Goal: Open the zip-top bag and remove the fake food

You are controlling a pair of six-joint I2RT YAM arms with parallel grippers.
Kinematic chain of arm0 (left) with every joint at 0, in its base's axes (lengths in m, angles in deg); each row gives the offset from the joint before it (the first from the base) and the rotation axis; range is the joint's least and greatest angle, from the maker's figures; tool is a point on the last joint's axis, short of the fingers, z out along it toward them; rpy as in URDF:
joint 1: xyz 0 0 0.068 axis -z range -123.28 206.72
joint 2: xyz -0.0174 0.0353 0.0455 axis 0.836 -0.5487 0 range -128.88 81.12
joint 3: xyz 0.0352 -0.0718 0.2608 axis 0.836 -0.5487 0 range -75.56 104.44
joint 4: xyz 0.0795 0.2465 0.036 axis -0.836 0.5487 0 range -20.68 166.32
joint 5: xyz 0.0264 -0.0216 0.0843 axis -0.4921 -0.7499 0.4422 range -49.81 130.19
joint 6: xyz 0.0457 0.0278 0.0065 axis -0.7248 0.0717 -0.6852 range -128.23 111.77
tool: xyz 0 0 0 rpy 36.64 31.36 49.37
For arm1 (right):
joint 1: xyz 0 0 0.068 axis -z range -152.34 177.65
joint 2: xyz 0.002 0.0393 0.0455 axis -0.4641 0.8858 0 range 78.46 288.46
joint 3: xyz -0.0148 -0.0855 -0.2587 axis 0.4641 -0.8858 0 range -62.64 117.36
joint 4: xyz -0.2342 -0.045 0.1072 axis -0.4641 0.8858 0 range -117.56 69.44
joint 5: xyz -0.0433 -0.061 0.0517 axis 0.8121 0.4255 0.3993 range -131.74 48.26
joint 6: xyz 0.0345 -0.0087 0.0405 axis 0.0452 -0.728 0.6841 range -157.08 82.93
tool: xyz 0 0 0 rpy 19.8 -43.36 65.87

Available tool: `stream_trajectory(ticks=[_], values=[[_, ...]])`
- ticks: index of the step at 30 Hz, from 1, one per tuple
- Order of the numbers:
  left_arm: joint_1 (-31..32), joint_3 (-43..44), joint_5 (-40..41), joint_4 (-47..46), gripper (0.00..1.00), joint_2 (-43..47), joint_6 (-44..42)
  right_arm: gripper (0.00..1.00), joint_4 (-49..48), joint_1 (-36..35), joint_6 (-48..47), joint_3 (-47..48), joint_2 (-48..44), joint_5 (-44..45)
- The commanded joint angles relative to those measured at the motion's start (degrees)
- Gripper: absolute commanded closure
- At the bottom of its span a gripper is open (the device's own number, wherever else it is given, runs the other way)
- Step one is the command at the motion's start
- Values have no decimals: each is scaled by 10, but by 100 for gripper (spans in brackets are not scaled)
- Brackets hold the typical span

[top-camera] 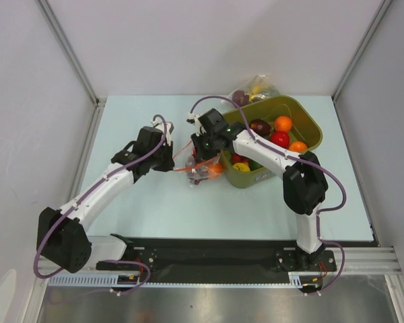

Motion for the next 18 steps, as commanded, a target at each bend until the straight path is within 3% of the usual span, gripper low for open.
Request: stream_trajectory(ticks=[1, 2, 5, 11, 18], values=[[7, -16, 7, -25, 100, 6, -2, 78, -19, 9, 2, 11, 1, 5], [7, -27, 14, -23, 100, 7, -4, 66, -20, 9, 3, 11, 1, 4], [8, -44, 30, -9, 99, 17, -4, 52, -22, 11, 9, 14, 6, 1], [8, -73, 49, 13, 100, 29, 2, 46, -33, 9, 20, 14, 21, 6], [8, -74, 58, 27, 100, 41, 15, 45, -40, -3, 20, -12, 45, 88]])
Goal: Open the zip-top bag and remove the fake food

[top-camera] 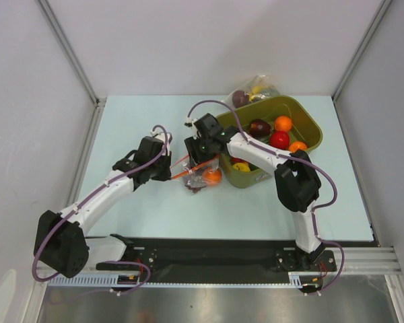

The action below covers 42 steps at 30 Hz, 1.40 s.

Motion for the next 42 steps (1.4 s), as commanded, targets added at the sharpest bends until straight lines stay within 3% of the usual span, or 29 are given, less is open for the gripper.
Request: stream_trajectory(ticks=[1, 5, 13, 24, 42], values=[[1, 1, 28, 35, 100, 19, 8, 45, -14, 5, 6, -12, 9, 85], [1, 7, 28, 44, 100, 19, 2, 45, -16, 7, 14, -19, 13, 130], [1, 24, 25, 50, 100, 7, -12, 46, -3, -4, 22, -11, 11, 95], [0, 35, 14, 41, 100, -8, -7, 64, 32, -9, 29, 1, 24, 30], [1, 47, 9, 43, 100, -17, -5, 60, 24, -9, 17, 0, 55, -17]])
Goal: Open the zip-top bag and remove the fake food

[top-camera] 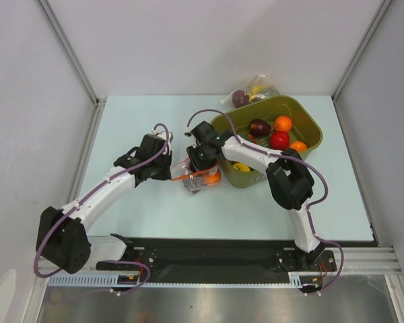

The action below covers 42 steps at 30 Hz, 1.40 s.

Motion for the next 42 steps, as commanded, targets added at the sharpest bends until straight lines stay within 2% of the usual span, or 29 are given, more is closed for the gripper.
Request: stream_trajectory(ticks=[1, 4, 7, 8, 11, 13, 19, 23, 31, 36, 38, 39, 41, 42], values=[[-1, 17, 6, 4, 100, 2, -7, 60, -12, 3, -8, 9, 22, -16], [-1, 17, 4, 3, 100, 2, -10, 60, -16, 6, -6, 16, 45, -21], [-1, 20, 4, 6, 100, 3, -13, 73, -22, 8, -4, 21, 48, -13], [-2, 20, 4, 8, 100, 3, -15, 82, -28, 8, -4, 21, 43, -10], [-1, 21, 5, 8, 100, 5, -19, 96, -37, 5, -9, 22, 13, 2], [-2, 21, 4, 8, 100, 5, -20, 100, -43, 3, -12, 21, -22, 7], [-2, 54, -4, -7, 100, -17, -19, 100, -40, 2, -11, 31, -105, 2], [-1, 81, -12, -15, 100, -40, -19, 100, -20, 2, -8, 36, -127, -5], [-1, 94, -13, -18, 99, -69, -27, 100, -14, 8, -15, 36, -151, 3], [-1, 71, -9, -15, 99, -54, -30, 100, -13, 48, -11, 31, -143, 7], [-1, 59, -31, -21, 85, -45, -33, 100, -21, 54, -11, 33, -136, -2], [-1, 54, -39, -34, 61, -33, -32, 100, -22, 56, -12, 36, -131, -13], [-2, 34, -62, -56, 42, -19, -25, 100, -21, 55, -10, 51, -107, -26], [-1, 26, -88, -79, 25, -5, -17, 100, -21, 56, -7, 56, -99, -40]])
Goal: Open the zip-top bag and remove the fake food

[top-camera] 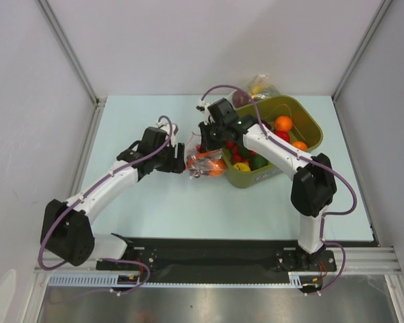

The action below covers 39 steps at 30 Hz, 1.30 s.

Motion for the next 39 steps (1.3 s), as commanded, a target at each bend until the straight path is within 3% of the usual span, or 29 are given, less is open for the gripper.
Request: stream_trajectory(ticks=[1, 13, 17, 29, 33, 39], values=[[-2, -39, -72, -49, 22, 51, 10, 100, -24, 6, 1, 50, 32, -26], [3, -186, -190, -213, 16, 190, 100, 100, -5, 7, 10, 83, 77, -58], [10, -188, -148, -159, 17, 167, 89, 100, -2, 10, 15, 94, 81, -69], [15, -183, -98, -237, 19, 62, 122, 100, 4, 14, 20, 77, 63, -93], [15, -187, -102, -258, 24, 55, 131, 100, 2, 14, 15, 59, 48, -98], [16, -200, -118, -283, 43, 49, 148, 100, -3, 27, 14, 28, 27, -113]])
